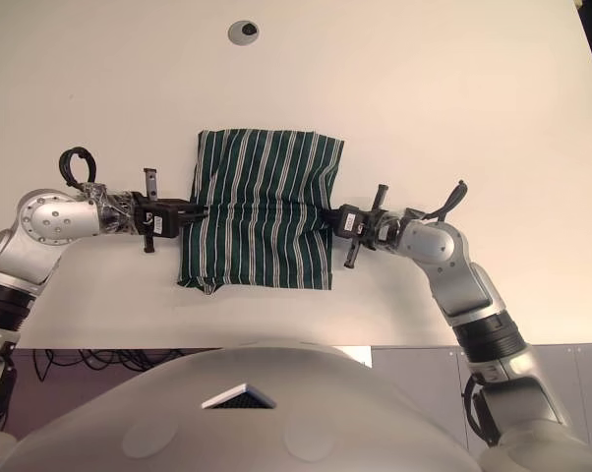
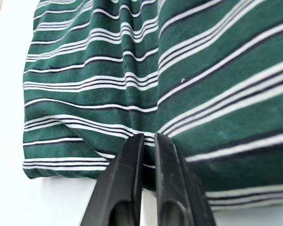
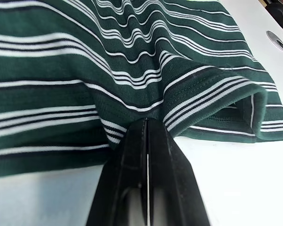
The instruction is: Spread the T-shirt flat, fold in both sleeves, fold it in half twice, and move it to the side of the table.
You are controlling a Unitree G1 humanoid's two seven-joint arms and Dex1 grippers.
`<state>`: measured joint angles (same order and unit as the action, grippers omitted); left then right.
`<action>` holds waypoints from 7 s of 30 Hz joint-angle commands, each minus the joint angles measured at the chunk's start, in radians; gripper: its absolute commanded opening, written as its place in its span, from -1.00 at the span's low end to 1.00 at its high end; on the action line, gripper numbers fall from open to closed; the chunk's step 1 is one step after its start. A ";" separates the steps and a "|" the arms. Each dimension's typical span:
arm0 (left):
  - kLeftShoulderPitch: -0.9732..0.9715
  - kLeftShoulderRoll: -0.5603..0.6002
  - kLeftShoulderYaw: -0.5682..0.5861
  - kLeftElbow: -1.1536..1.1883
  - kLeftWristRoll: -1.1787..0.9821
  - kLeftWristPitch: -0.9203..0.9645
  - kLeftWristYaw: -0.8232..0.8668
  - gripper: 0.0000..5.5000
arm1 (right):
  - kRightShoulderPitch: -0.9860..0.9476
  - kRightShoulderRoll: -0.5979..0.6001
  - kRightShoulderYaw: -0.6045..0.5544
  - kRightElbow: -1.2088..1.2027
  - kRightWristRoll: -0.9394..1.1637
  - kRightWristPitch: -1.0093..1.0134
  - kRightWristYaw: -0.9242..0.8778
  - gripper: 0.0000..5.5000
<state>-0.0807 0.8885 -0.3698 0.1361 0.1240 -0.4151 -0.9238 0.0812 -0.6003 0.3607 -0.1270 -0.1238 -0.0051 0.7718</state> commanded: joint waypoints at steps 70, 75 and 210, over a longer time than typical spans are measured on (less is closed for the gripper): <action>0.462 0.194 0.064 -0.414 -0.459 0.243 -0.241 -0.96 | 0.488 -0.317 -0.048 -0.429 0.212 0.050 0.136 -0.93; 0.494 0.152 0.189 -0.508 -0.555 0.397 -0.134 -0.96 | 0.486 -0.287 -0.132 -0.576 0.433 0.165 0.141 -0.94; 0.110 -0.663 0.570 -0.115 -0.539 0.466 0.448 -0.99 | -0.192 0.385 -0.829 -0.137 0.516 0.149 -0.659 -1.00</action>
<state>0.0065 0.2287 0.2049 0.0282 -0.4228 0.0593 -0.4699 -0.0922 -0.2064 -0.4872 -0.2118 0.4017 0.1888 0.1057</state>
